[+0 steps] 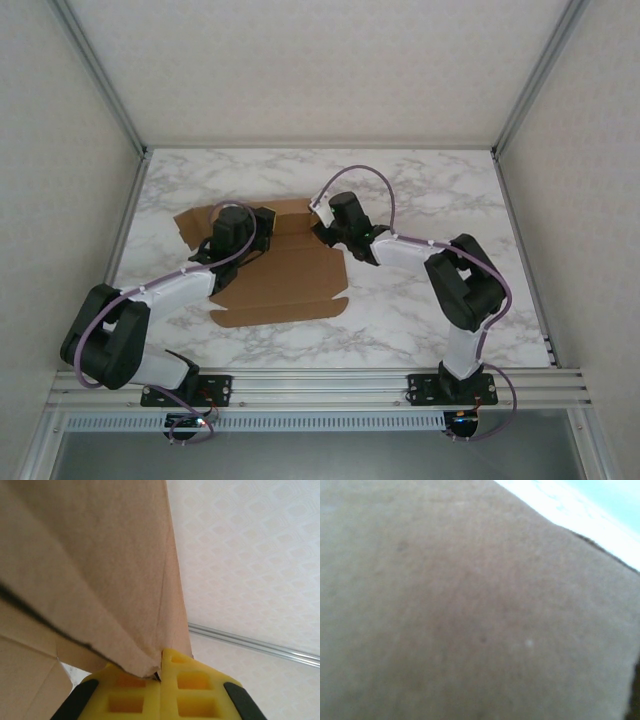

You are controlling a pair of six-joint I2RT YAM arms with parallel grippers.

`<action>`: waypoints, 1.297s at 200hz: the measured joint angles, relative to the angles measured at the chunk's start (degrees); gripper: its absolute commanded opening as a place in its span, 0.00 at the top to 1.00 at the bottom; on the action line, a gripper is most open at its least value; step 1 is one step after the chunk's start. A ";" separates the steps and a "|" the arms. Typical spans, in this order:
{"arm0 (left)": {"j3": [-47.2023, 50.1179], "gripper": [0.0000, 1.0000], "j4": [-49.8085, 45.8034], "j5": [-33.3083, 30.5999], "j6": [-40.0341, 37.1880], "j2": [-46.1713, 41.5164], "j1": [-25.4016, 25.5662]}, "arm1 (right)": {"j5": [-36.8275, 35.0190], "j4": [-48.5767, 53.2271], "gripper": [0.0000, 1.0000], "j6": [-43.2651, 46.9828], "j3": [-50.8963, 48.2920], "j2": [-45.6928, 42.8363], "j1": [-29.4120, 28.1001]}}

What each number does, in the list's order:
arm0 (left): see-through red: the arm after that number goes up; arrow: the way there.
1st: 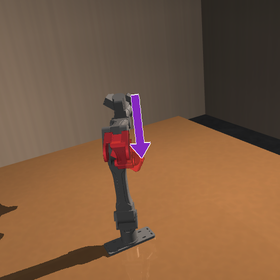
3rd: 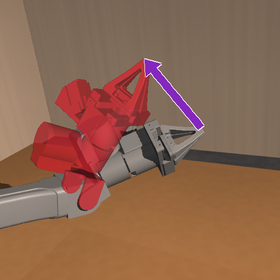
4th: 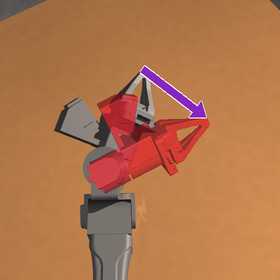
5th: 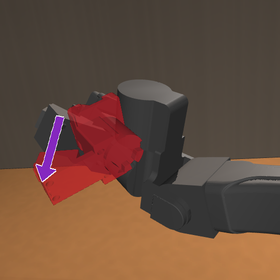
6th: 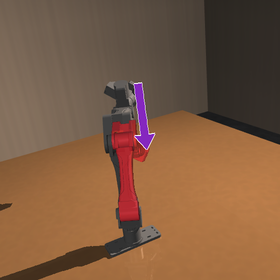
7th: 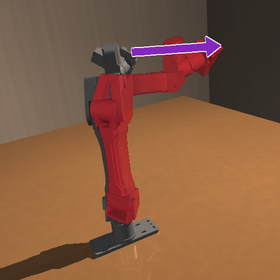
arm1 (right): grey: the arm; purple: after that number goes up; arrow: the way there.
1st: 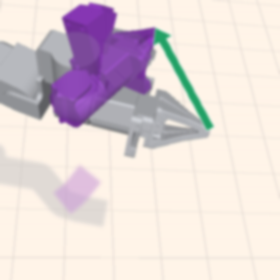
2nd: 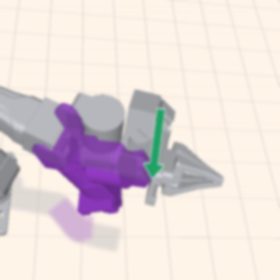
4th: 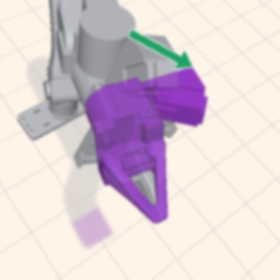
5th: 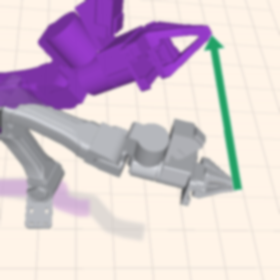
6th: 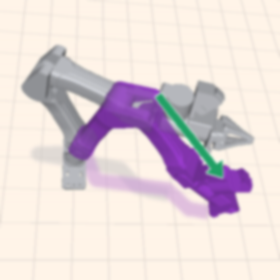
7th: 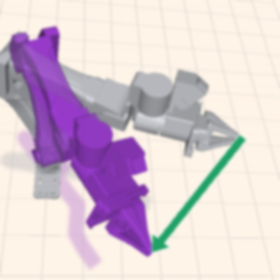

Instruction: Fold the paper box

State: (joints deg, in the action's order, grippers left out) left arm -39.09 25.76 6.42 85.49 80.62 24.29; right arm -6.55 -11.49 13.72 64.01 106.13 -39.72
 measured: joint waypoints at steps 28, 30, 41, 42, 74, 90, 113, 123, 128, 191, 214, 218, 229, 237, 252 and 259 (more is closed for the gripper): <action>0.00 1.00 0.00 -0.22 0.31 -0.02 0.33 | -3.58 -0.79 0.65 -1.31 0.94 1.38 -0.61; 0.00 1.00 0.00 -0.24 0.31 -0.04 0.39 | -3.91 -0.83 0.65 -1.38 0.96 1.46 -0.68; 0.00 1.00 -0.04 -0.42 0.48 -0.11 0.55 | -5.38 -1.14 0.67 -1.53 1.18 1.92 -0.98; 0.00 1.00 -0.04 -0.46 0.48 -0.13 0.57 | -5.49 -1.16 0.68 -1.60 1.20 1.95 -1.01; 0.02 1.00 -0.33 -1.55 1.25 -0.39 1.18 | -9.18 -1.09 0.72 -2.43 2.25 2.93 -1.66; 0.00 1.00 -0.42 -2.14 1.70 -0.46 1.44 | -11.37 -0.94 0.73 -2.73 3.21 3.78 -2.01; 0.02 1.00 -1.09 -3.48 2.25 -0.98 1.90 | -14.62 -0.70 0.75 -3.13 4.92 5.11 -2.62; 0.00 1.00 -1.40 -3.98 2.71 -1.20 2.08 | -16.20 -0.48 0.77 -3.45 5.70 5.73 -2.89; 0.00 1.00 -1.44 -4.28 2.91 -1.20 2.19 | -16.76 -0.33 0.78 -3.52 6.03 5.97 -2.97; 0.00 1.00 -1.99 -6.21 4.44 -1.33 2.71 | -24.24 3.34 0.92 -7.37 10.91 9.05 -4.61; 0.00 1.00 -2.03 -6.67 4.79 -1.33 2.73 | -26.29 4.63 0.99 -8.31 12.63 10.16 -5.18; 0.00 1.00 -2.01 -6.69 4.81 -1.33 2.73 | -26.67 5.07 1.00 -8.59 13.03 10.36 -5.29; 0.00 1.00 -2.03 -6.91 4.83 -1.33 2.73 | -27.56 5.79 1.00 -9.16 13.94 10.84 -5.53; -0.02 1.00 -2.01 -7.08 4.83 -1.33 2.73 | -28.04 6.34 1.00 -9.60 14.47 11.08 -5.66; -0.13 1.00 -2.03 -7.13 4.83 -1.33 2.73 | -28.46 7.61 0.97 -10.60 15.21 11.19 -5.81; -0.22 1.00 -2.03 -7.10 4.81 -1.33 2.73 | -28.41 7.96 0.95 -11.10 15.34 11.19 -5.81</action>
State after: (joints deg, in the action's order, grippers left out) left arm -39.31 23.73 -0.69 90.30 79.29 27.03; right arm -34.96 -3.53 2.61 79.35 117.32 -45.54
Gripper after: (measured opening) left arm 0.054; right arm 0.095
